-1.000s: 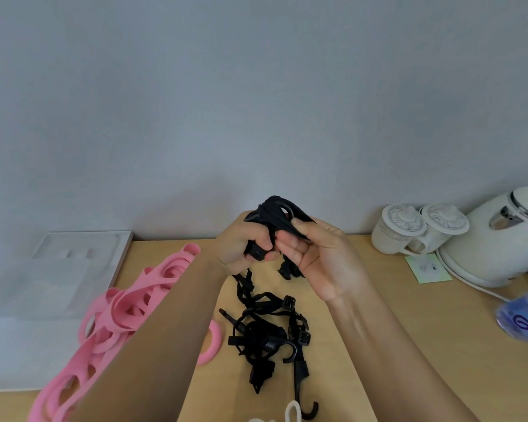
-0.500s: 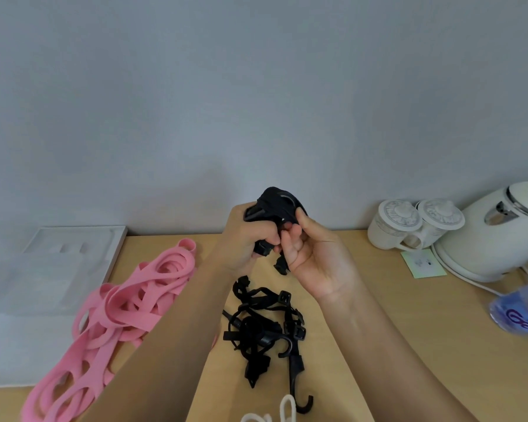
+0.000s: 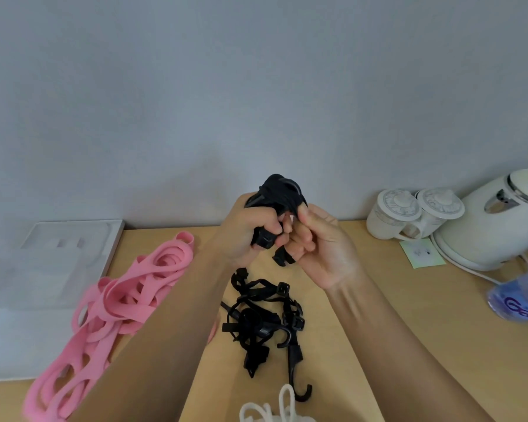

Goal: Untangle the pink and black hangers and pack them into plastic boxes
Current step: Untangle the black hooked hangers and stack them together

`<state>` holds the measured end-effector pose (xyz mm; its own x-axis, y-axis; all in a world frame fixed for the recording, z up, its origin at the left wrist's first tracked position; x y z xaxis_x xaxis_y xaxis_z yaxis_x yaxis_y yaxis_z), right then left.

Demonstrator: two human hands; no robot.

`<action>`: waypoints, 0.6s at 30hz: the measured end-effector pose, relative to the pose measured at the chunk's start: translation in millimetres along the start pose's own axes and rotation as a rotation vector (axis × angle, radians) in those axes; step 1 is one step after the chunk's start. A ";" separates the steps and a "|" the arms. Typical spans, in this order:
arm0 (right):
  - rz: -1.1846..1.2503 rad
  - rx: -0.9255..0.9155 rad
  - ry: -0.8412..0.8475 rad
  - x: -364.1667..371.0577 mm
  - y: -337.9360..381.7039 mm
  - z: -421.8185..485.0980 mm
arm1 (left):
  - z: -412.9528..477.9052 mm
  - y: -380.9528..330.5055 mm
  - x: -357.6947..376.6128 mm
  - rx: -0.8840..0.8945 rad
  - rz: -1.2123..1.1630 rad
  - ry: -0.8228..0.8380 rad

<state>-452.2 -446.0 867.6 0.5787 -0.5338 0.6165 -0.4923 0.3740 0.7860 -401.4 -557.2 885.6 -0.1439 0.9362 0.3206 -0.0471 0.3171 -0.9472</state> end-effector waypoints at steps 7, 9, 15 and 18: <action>-0.069 0.024 0.063 -9.9 -1.5 7.8 | -1.9 6.9 -6.9 -0.075 0.077 -0.058; -0.118 0.017 0.067 -6.5 -1.4 8.5 | -2.6 6.2 -7.6 -0.083 0.061 -0.065; -0.066 0.021 -0.007 -7.4 -7.0 3.8 | -5.1 9.6 -3.7 -0.110 0.076 -0.069; -0.079 0.019 -0.115 -6.3 -4.4 -1.5 | -4.5 10.0 -1.5 -0.134 0.147 -0.095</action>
<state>-452.8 -443.2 860.3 0.5385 -0.6450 0.5423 -0.4610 0.3132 0.8303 -397.2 -554.8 875.7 -0.2326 0.9574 0.1712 0.1122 0.2013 -0.9731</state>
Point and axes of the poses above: each hand's wrist, its own z-axis towards the middle knuckle, its own x-axis out of the palm, y = z × x, the point moved 1 cm from there along z, towards the middle knuckle, and after that the axes turned 2 degrees about z, right-handed, at the moved point
